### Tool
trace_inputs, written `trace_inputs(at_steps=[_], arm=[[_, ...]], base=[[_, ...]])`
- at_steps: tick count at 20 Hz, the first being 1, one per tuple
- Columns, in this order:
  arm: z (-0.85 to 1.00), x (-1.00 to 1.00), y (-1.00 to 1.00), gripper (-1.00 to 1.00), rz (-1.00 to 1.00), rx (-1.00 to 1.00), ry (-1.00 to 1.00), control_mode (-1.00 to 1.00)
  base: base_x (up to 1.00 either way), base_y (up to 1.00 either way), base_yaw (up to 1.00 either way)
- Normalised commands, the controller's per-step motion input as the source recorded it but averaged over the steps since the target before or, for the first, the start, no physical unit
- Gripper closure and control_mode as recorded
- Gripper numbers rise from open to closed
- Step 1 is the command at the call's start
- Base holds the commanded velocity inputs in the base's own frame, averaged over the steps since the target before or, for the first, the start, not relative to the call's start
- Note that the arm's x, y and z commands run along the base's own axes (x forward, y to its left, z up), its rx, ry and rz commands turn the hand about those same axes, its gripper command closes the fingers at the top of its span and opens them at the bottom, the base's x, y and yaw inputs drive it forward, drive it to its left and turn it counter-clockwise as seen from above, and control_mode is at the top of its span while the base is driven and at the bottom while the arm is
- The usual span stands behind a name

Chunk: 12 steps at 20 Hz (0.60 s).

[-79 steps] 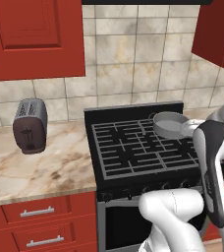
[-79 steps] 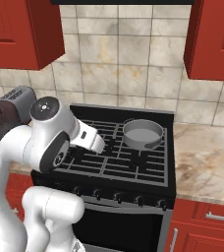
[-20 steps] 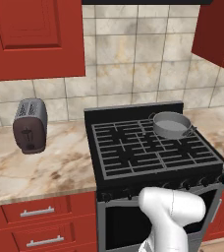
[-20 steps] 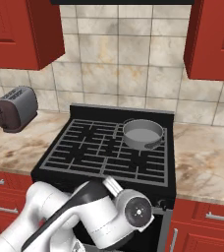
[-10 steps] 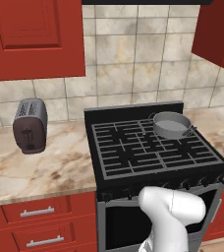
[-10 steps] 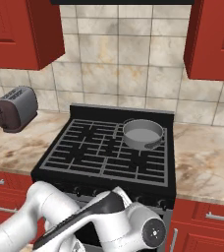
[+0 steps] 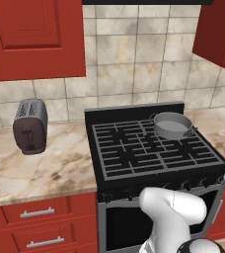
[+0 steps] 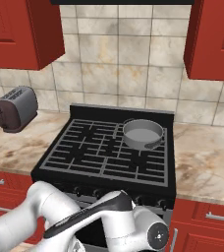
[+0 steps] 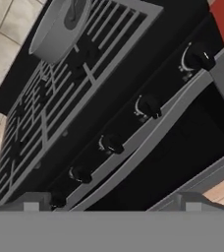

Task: Turn off the rear right burner of the stove.

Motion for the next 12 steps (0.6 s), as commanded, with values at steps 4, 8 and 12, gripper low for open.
trace_inputs(at_steps=[4,8,12], arm=[[-0.21,0.25,-0.19,-1.0,0.0,0.0,-0.02,-1.0],[-0.18,0.23,-0.22,-1.0,0.0,0.02,-0.03,-1.0],[-0.25,0.19,-0.09,-1.0,0.0,0.08,-0.05,-1.0]], base=[[0.0,0.0,0.0],[0.0,0.0,0.0],[0.0,0.0,0.0]])
